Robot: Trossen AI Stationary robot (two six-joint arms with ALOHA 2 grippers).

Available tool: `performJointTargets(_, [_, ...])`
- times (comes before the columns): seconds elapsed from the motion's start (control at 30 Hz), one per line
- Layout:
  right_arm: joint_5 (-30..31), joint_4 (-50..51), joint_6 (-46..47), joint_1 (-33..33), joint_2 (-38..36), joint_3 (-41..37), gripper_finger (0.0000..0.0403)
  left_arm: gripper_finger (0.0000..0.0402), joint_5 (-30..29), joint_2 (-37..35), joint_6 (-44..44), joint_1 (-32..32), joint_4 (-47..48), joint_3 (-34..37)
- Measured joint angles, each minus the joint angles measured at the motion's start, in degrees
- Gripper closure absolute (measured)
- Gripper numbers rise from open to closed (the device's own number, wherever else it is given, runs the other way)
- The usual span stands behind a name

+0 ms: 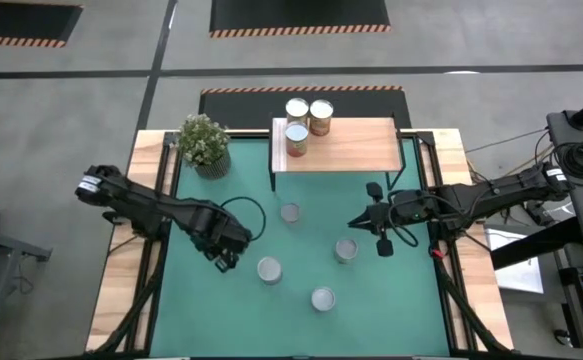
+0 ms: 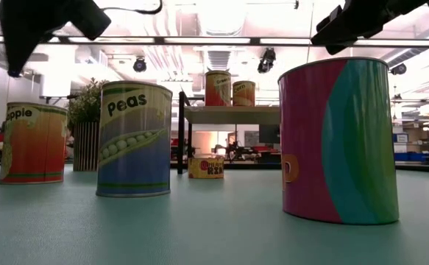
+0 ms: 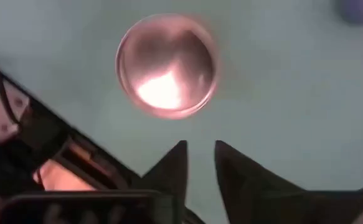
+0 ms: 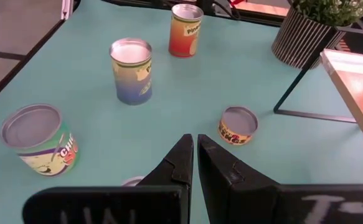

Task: Pick and place cans onto a shelf
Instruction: Put the canned pineapple on the shelf

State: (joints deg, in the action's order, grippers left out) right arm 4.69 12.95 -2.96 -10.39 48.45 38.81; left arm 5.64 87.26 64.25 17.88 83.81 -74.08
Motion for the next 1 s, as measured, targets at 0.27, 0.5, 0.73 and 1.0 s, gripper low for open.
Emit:
performJointTargets(0.27, [-0.11, 0.24, -0.24, 0.00, 0.02, -0.07, 0.0390, 0.0187, -6.42, -0.04, 3.83, 1.14, -0.53, 3.67])
performJointTargets(0.5, [-0.11, 0.22, -0.08, 0.00, 0.02, -0.07, 0.0390, 0.0110, -11.72, -0.04, 3.41, 1.21, -1.73, 3.34])
performJointTargets(0.73, [-0.11, 0.17, -0.11, 0.02, 0.02, -0.09, 0.0390, 0.0081, -13.19, -0.04, 2.30, 1.60, -1.83, 2.44])
performJointTargets(1.0, [-0.11, 0.09, -0.13, 0.02, 0.02, -0.11, 0.0390, 0.0058, -11.76, -0.04, 5.07, 1.58, -1.69, 4.14])
